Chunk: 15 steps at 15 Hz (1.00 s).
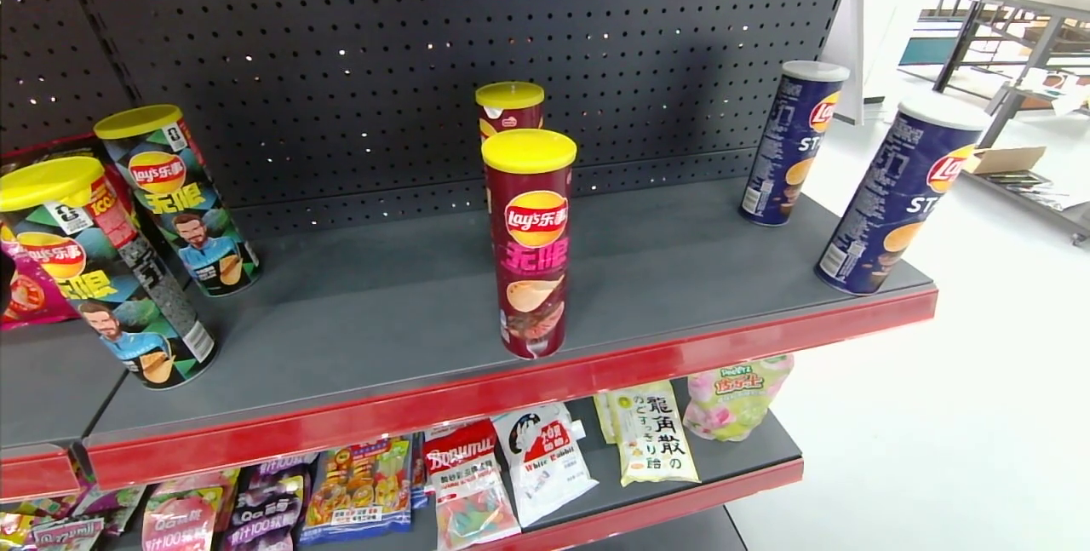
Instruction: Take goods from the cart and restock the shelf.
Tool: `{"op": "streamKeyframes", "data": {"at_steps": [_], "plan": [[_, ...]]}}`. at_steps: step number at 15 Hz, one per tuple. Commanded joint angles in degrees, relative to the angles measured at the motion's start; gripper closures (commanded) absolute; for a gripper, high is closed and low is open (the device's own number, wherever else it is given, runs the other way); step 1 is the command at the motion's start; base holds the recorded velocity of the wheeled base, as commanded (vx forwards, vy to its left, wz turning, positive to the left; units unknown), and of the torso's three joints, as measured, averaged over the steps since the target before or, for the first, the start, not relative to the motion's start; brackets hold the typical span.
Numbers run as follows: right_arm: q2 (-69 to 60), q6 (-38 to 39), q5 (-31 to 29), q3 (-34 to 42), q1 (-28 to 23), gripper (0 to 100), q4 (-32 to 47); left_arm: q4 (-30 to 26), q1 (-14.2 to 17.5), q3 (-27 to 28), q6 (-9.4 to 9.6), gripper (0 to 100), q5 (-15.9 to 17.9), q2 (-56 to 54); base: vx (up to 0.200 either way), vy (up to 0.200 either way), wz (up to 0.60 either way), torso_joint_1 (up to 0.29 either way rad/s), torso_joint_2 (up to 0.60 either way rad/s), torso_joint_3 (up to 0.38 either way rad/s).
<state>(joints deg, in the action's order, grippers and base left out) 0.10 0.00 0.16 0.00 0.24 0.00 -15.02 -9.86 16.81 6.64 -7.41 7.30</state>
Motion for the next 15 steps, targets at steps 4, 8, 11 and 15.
{"op": "streamKeyframes", "data": {"at_steps": [4,8,11,15], "plan": [[-0.01,-0.09,0.02,0.0,0.02,0,0.0,0.25,0.02,1.21,0.39,0,-0.5,2.28,0.0,0.0,0.0,0.0,0.0,0.0],[-0.01,-0.18,-0.07,0.0,0.02,0,0.0,0.6,0.02,3.23,-0.23,0,-0.67,0.43,0.0,0.0,0.3,-0.002,0.0,0.0],[-0.01,-0.18,0.02,0.0,0.02,0,0.0,0.69,-0.16,5.34,-0.14,0,-0.06,1.4,0.0,0.0,0.6,0.001,0.0,0.001],[-0.01,-0.18,0.02,0.0,0.02,0,0.0,0.69,-0.16,7.53,-0.14,0,0.03,1.93,0.0,0.0,0.45,0.003,0.0,0.001]]}}
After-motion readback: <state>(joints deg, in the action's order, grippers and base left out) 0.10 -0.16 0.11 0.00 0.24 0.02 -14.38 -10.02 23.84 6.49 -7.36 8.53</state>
